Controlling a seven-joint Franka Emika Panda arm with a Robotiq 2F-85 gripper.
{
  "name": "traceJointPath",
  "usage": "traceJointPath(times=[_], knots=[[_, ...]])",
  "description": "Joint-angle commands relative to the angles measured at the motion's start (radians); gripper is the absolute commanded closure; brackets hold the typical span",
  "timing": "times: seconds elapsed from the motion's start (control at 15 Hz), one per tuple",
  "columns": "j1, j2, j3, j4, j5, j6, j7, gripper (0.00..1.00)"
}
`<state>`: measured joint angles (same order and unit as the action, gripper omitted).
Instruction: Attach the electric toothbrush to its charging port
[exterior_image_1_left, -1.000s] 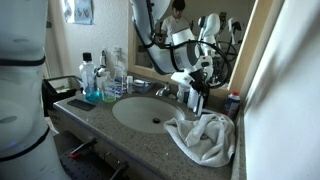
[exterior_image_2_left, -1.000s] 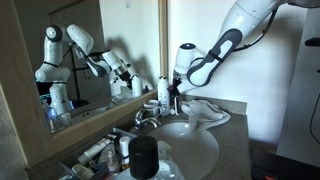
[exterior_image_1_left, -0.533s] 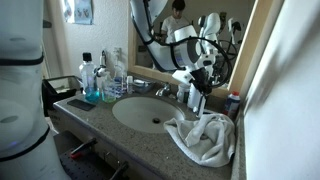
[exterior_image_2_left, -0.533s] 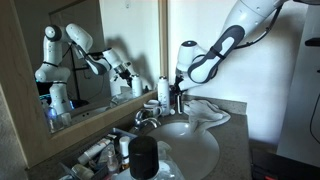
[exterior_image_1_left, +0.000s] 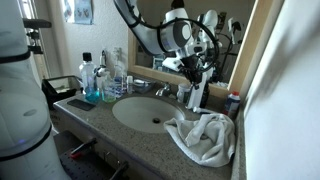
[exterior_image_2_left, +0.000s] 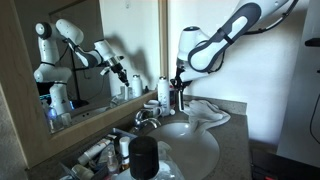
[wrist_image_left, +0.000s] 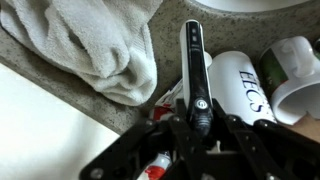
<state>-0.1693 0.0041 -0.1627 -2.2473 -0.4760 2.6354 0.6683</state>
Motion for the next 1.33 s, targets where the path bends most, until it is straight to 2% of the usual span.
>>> traceJointPath(times=[0.0, 0.2, 0.6, 1.27], knots=[[0.037, -0.137, 0.041, -0.061, 0.010, -0.097, -0.040, 0.87], [0.062, -0.180, 0.100, -0.071, 0.029, -0.127, -0.091, 0.87], [0.119, -0.175, 0.196, -0.057, 0.059, -0.074, -0.196, 0.87], [0.235, -0.117, 0.265, 0.027, 0.234, -0.004, -0.478, 0.87]])
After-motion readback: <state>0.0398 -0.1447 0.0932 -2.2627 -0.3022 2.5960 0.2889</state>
